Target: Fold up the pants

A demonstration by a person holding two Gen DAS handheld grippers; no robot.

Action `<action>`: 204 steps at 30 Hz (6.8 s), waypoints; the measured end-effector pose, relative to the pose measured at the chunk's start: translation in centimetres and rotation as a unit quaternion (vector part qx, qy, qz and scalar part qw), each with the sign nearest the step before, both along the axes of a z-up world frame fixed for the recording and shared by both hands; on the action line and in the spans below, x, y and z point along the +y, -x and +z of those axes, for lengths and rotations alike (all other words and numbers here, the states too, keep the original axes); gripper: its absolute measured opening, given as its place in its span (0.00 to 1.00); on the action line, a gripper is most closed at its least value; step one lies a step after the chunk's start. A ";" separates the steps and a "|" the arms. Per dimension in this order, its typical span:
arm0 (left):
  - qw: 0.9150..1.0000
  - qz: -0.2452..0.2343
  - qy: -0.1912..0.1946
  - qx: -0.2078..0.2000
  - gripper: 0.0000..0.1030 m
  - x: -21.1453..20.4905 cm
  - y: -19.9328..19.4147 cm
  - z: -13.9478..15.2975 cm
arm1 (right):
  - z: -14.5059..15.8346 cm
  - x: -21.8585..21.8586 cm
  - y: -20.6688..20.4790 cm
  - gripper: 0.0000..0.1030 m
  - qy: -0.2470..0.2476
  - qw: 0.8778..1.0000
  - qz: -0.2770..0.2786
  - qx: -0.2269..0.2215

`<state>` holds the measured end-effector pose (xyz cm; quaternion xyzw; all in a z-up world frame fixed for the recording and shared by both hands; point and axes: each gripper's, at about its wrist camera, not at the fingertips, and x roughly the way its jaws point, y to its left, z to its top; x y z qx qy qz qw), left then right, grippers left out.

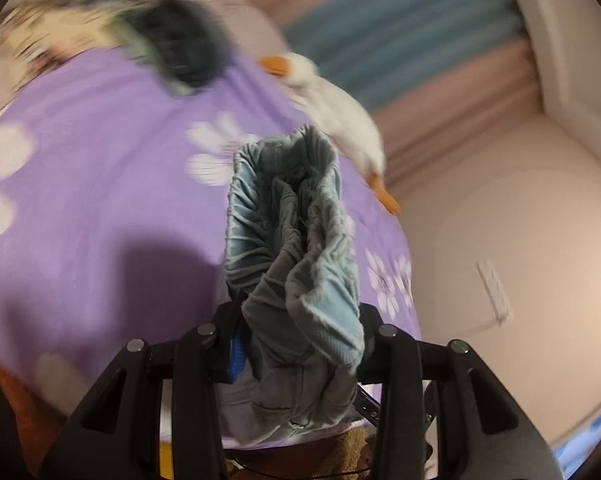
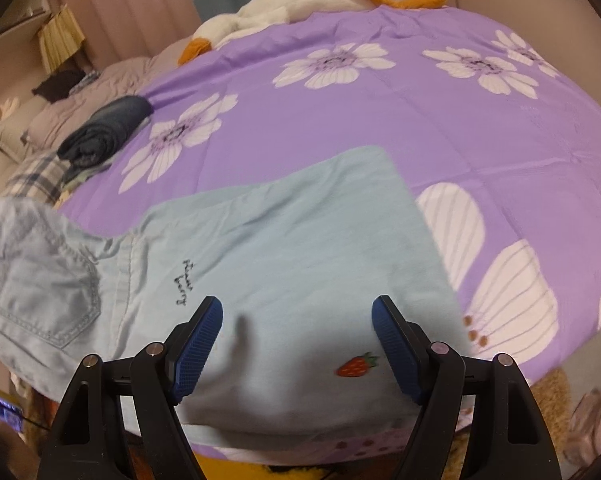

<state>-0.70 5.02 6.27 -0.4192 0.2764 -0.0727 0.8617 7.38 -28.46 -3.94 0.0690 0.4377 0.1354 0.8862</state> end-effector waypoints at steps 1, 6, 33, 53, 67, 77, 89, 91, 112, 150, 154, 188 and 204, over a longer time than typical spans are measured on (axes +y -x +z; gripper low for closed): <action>1.000 -0.015 -0.012 -0.005 0.37 -1.4 -0.8 0.7 | 0.2 -0.4 0.1 0.75 -0.003 1.000 -0.004 -0.003; 0.996 -0.080 -0.043 -0.004 0.37 -7.7 -4.8 1.7 | 0.9 -2.4 0.2 0.75 -0.013 0.999 -0.031 -0.015; 0.966 -0.220 -0.094 0.102 0.78 -17.6 -10.1 -6.0 | 0.3 -8.8 0.9 0.88 -0.081 0.994 -0.077 -0.007; 0.967 -0.021 -0.180 0.179 0.85 -4.5 -6.5 -8.6 | -0.1 -0.5 -1.0 0.98 -0.056 0.998 0.020 0.006; 0.968 -0.107 -0.150 0.172 0.81 -7.3 -7.6 -10.1 | 0.8 -3.9 -0.7 0.26 -0.059 0.998 -0.009 -0.024; 0.969 -0.135 -0.126 0.166 0.80 -7.8 -7.5 -9.9 | 2.7 -5.4 1.1 0.24 -0.046 0.995 -0.057 -0.069; 0.959 -0.185 -0.128 0.170 0.80 -10.2 -8.0 -11.4 | -0.4 -7.5 -0.7 0.75 -0.034 0.998 -0.049 0.015; 0.959 -0.200 -0.109 0.166 0.80 -10.4 -8.0 -11.8 | -0.6 -8.3 -1.0 0.75 -0.055 0.997 -0.038 0.026; 0.963 -0.174 -0.176 0.104 0.23 -10.9 -9.3 -7.1 | 2.2 -1.7 -4.2 0.36 -0.148 0.983 0.107 0.022; 0.939 -0.020 -0.341 0.047 0.99 -7.8 -4.0 -1.0 | 8.9 2.9 -0.8 0.90 0.011 0.993 0.027 -0.113; 0.942 -0.022 -0.331 0.057 0.99 -7.8 -3.2 -1.1 | 8.4 3.4 -0.5 0.90 0.017 0.994 0.030 -0.107; 0.940 -0.018 -0.329 0.084 0.99 -7.5 -1.5 -2.0 | 8.0 3.9 0.9 0.90 0.027 0.995 0.023 -0.094; 0.937 -0.014 -0.338 0.083 0.99 -7.5 -1.6 -1.7 | 7.8 4.1 0.9 0.90 0.032 0.995 0.021 -0.092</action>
